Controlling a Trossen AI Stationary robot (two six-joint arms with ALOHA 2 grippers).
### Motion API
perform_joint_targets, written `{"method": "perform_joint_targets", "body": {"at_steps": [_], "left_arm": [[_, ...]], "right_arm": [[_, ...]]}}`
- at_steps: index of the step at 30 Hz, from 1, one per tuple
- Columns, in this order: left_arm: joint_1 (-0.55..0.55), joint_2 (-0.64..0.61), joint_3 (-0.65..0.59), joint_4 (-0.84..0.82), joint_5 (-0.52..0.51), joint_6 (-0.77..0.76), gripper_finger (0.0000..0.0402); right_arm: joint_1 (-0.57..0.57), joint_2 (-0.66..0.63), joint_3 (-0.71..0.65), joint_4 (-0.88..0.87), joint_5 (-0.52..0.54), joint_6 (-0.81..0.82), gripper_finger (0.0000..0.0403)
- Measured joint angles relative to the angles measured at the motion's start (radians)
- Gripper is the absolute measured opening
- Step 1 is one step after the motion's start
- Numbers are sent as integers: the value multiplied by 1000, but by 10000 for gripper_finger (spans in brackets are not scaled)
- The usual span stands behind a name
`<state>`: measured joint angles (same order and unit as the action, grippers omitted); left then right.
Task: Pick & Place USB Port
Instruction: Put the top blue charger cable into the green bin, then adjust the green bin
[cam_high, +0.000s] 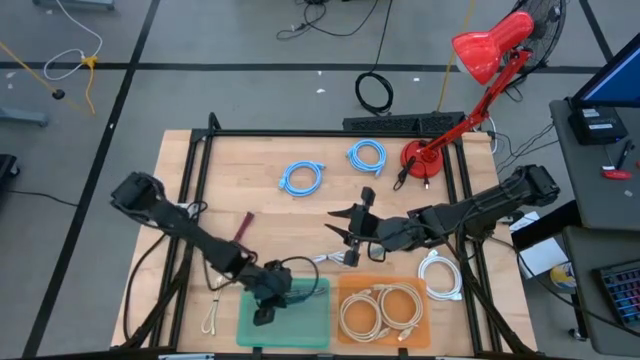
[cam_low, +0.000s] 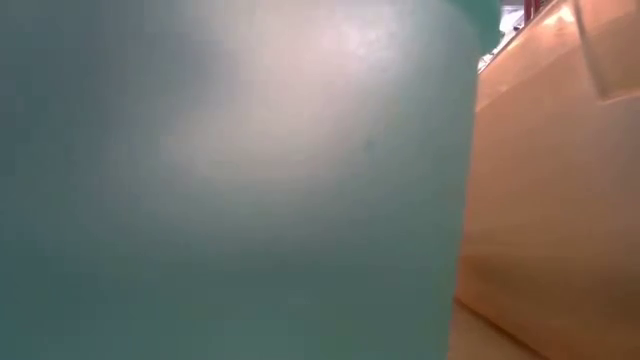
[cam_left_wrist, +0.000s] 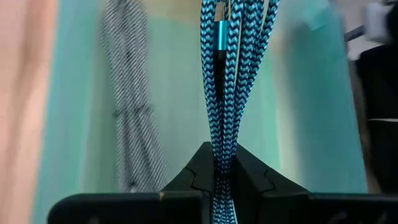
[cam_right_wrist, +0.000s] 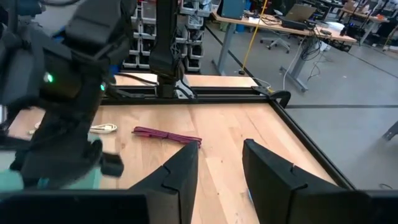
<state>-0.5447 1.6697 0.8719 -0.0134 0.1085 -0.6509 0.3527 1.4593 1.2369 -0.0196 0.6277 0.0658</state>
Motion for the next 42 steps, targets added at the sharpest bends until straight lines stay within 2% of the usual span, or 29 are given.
{"method": "perform_joint_targets", "body": {"at_steps": [5,11,19,22,25,29,35,42], "left_arm": [[43,41,0,89,50,44,23],[78,42,1,97,60,66,29],[53,42,1,172,65,100,143],[49,42,1,183,42,99,169],[51,42,1,178,15,90,177],[37,42,1,192,92,76,149],[-17,40,2,220,115,69,16],[-61,50,2,199,68,40,3]], "right_arm": [[-12,0,0,0,0,-7,114],[-14,0,0,-8,0,-7,112],[-13,0,0,-8,0,-7,110],[-13,0,0,-8,3,-7,110],[-13,0,0,-8,3,-7,111],[-13,0,0,-8,4,-7,110],[-13,0,0,-8,4,-7,111],[-14,1,-1,-7,5,-2,107]]}}
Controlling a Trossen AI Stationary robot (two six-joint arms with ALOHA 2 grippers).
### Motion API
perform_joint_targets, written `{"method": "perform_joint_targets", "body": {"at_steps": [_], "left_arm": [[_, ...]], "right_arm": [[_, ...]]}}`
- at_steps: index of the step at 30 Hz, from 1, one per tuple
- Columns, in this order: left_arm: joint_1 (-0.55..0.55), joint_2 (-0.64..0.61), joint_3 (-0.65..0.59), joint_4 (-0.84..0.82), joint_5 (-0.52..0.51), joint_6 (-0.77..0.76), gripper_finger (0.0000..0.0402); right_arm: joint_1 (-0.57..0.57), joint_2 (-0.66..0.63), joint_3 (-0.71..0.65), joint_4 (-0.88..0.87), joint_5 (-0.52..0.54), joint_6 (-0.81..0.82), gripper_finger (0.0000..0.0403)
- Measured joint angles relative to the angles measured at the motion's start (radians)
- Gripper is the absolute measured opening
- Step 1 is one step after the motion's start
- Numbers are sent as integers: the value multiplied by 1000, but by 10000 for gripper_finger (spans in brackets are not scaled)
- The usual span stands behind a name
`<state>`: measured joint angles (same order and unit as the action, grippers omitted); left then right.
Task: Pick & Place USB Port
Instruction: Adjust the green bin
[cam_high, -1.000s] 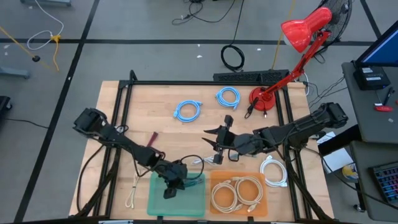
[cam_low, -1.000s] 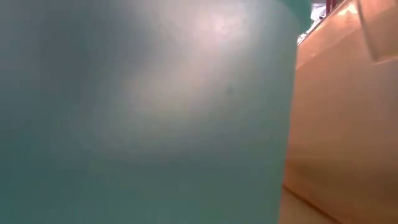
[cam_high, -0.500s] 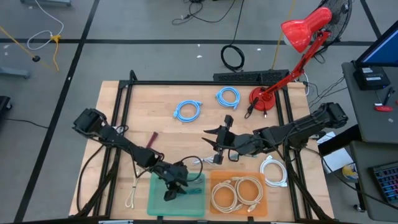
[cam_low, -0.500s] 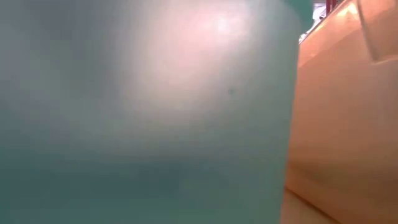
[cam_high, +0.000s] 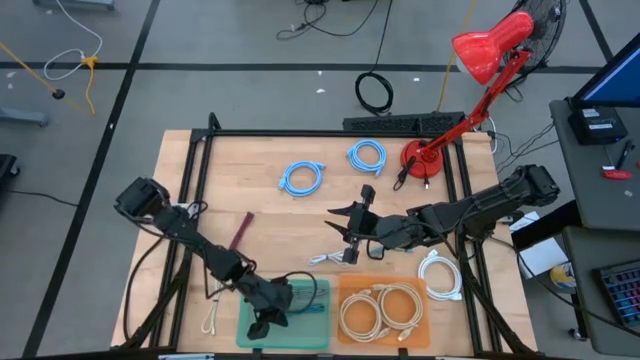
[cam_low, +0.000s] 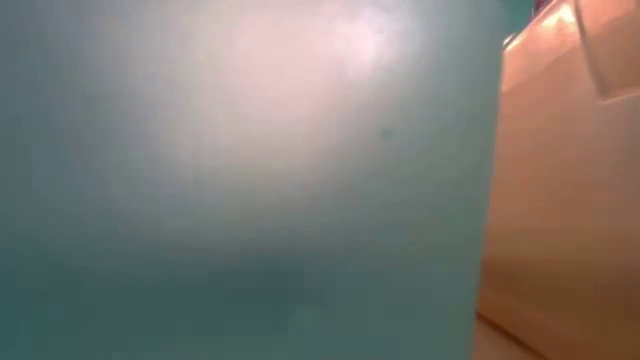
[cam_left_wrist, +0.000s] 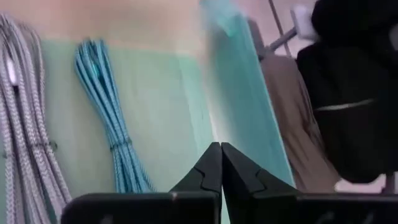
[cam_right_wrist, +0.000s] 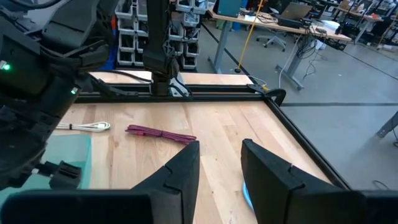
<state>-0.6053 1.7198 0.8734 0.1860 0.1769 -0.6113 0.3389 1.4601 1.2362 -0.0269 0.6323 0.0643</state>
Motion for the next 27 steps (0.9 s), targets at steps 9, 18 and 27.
{"method": "perform_joint_targets", "body": {"at_steps": [9,18,27], "left_arm": [[3,88,0,-5,35,-55,1],[10,171,3,-24,47,-56,1],[13,132,0,-48,-109,7,0]], "right_arm": [[0,0,0,0,0,0,105],[-7,0,0,0,0,2,104],[-6,0,0,0,-3,2,102]]}}
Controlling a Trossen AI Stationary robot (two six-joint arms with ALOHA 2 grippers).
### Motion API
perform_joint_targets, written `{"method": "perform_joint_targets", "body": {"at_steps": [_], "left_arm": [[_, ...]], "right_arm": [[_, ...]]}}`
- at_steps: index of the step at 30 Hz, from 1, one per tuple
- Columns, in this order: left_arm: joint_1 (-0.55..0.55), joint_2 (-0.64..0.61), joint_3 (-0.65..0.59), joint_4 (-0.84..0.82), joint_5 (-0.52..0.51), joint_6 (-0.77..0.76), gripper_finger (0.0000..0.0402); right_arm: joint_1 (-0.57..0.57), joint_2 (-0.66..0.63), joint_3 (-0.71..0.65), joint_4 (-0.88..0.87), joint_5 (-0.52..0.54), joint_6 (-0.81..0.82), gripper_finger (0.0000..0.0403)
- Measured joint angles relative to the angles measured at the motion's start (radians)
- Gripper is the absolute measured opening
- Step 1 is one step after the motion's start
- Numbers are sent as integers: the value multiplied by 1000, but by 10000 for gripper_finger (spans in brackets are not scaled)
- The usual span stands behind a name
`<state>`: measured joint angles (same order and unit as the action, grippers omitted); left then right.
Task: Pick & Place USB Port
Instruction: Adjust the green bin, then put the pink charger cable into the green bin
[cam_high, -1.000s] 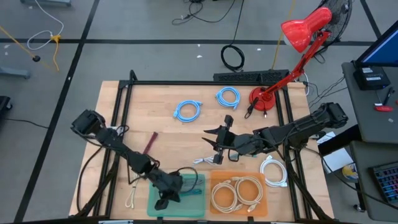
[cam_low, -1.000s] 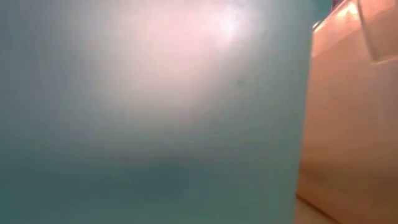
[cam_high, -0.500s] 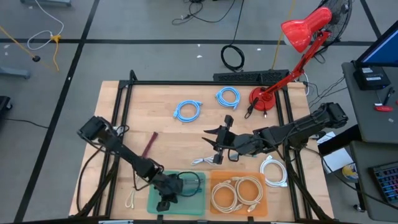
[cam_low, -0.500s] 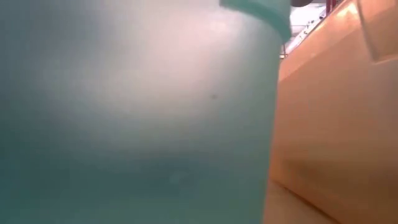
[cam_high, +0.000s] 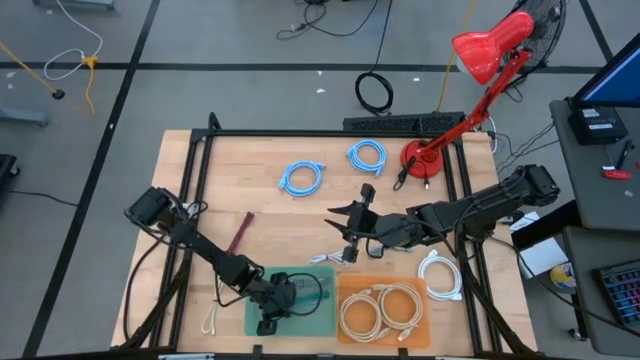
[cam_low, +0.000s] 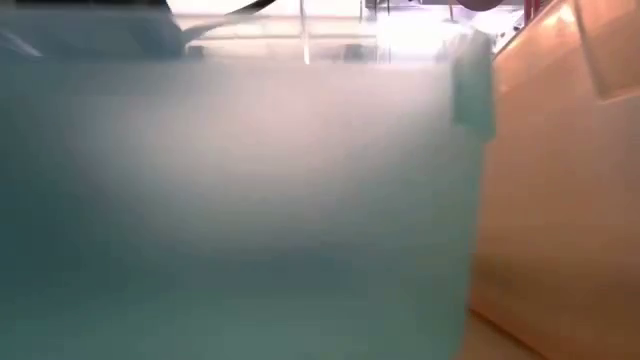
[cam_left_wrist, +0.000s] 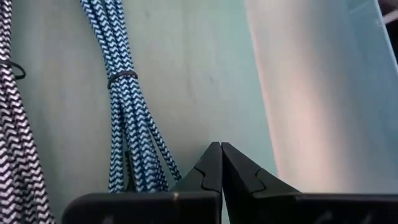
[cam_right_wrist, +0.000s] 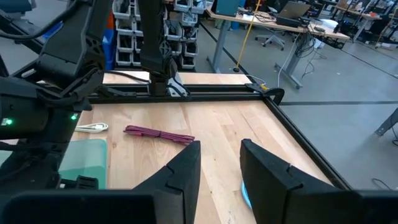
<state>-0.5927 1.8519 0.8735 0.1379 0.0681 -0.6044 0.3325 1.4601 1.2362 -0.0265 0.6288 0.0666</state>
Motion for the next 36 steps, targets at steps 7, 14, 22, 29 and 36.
{"method": "perform_joint_targets", "body": {"at_steps": [7,14,22,29,36], "left_arm": [[1,0,0,-1,-27,0,0],[-1,-17,-1,-19,-123,5,0],[-3,-76,-2,-69,-207,20,0],[-3,-80,-1,-62,-211,28,0],[-21,-221,3,-135,-396,43,0]], "right_arm": [[0,0,0,0,-1,0,102],[0,0,0,0,-1,-2,102],[0,0,0,-1,-1,-3,102],[0,0,0,-1,-1,-3,102],[0,0,0,-1,-1,-3,100]]}}
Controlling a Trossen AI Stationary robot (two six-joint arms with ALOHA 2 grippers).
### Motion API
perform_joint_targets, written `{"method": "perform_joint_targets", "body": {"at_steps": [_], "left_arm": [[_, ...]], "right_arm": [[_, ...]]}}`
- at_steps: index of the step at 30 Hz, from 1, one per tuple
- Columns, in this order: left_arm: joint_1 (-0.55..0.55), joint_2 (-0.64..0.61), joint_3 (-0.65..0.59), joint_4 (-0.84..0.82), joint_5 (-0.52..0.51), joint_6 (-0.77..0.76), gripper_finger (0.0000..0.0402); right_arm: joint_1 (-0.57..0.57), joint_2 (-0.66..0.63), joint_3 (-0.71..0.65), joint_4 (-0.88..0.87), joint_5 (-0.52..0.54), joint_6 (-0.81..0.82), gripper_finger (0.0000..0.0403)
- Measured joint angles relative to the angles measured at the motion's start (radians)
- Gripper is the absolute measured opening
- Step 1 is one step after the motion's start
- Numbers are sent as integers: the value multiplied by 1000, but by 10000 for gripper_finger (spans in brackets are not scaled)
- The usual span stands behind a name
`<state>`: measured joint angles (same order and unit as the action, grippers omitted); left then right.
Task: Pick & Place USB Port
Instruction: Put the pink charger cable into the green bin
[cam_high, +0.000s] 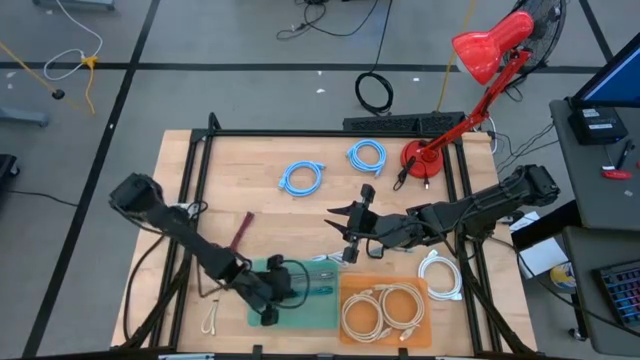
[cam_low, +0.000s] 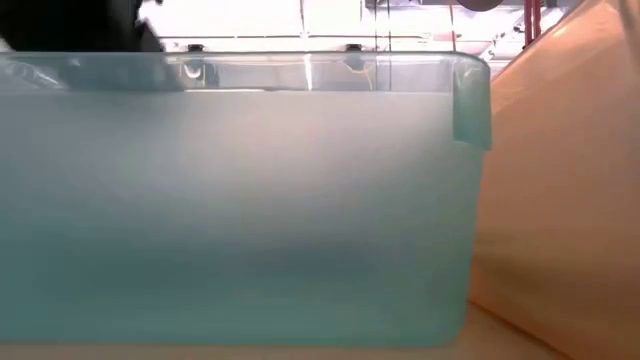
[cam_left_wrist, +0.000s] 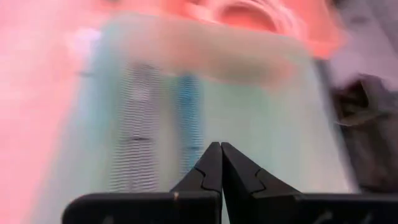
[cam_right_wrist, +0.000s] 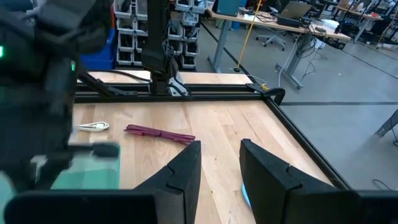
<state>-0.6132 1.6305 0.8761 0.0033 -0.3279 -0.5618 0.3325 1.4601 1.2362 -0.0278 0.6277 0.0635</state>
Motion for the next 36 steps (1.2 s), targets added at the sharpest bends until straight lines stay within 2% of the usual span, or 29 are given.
{"method": "perform_joint_targets", "body": {"at_steps": [5,12,17,19,22,25,28,32,36], "left_arm": [[-13,-148,-1,-127,-267,-71,0],[2,-308,-3,-488,-417,-322,4],[40,-383,-3,-836,-418,-565,6],[62,-393,-3,-996,-386,-673,7],[87,-392,-3,-1151,-330,-727,16],[111,-386,-13,-1177,-239,-722,51],[150,-388,-34,-1181,-185,-704,107],[217,-388,-100,-1178,-118,-705,186],[264,-387,-197,-1143,-68,-710,239]], "right_arm": [[1,0,0,-10,0,0,100],[3,0,0,-15,-1,2,98],[4,0,0,-17,-2,3,98],[4,0,0,-18,-1,3,97],[4,0,0,-18,-2,3,96],[4,0,0,-17,-2,3,96],[4,0,0,-15,-2,3,95],[4,0,0,-15,-3,3,95],[5,0,0,-15,-3,3,95]]}}
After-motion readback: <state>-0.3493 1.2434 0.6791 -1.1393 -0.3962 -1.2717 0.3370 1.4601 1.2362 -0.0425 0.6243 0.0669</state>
